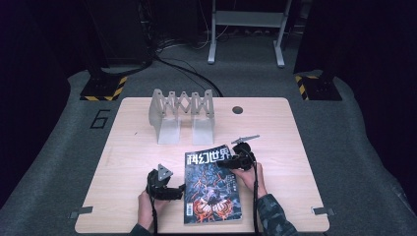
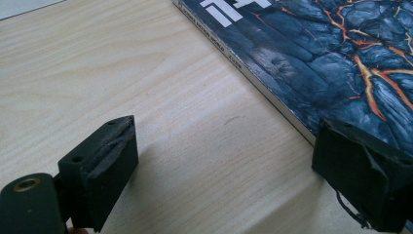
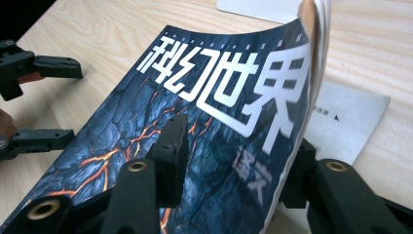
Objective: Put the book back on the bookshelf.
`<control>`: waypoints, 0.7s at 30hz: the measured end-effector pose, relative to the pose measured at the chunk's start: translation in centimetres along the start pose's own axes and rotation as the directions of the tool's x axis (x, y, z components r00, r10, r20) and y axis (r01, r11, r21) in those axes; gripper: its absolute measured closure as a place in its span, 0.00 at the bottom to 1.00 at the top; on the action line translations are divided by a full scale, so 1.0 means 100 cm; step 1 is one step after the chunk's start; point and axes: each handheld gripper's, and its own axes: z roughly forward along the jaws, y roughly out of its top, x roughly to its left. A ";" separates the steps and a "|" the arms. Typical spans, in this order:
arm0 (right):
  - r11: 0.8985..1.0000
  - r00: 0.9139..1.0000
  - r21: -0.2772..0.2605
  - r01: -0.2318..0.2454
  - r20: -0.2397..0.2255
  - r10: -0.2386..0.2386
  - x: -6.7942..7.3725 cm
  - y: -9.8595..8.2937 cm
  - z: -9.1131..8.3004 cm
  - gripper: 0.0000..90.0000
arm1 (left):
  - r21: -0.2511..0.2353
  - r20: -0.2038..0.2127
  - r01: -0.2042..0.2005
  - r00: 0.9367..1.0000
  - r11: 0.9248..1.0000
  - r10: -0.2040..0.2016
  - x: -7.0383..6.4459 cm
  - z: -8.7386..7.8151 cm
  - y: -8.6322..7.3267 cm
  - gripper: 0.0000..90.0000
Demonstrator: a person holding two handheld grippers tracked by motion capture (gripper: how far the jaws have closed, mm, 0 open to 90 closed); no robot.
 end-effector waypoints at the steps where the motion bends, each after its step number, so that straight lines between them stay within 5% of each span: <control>1: 1.000 1.000 0.004 0.007 0.002 -0.007 0.000 0.002 0.001 0.62 | 0.000 0.000 0.000 1.000 1.000 0.000 0.000 0.000 0.000 0.10; 4: 0.999 0.999 0.016 0.032 0.021 -0.033 0.000 0.007 0.004 0.65 | 0.001 0.000 0.000 1.000 1.000 0.000 0.000 0.000 0.000 0.10; 8: 0.999 1.000 0.051 0.009 0.013 -0.010 -0.002 0.012 0.008 0.68 | 0.000 0.001 0.002 1.000 1.000 -0.002 0.000 0.000 0.000 0.10; 21: 0.998 1.000 0.055 0.025 0.012 -0.026 0.001 0.016 0.005 0.95 | 0.002 0.002 -0.001 1.000 1.000 0.001 0.000 0.000 0.000 0.10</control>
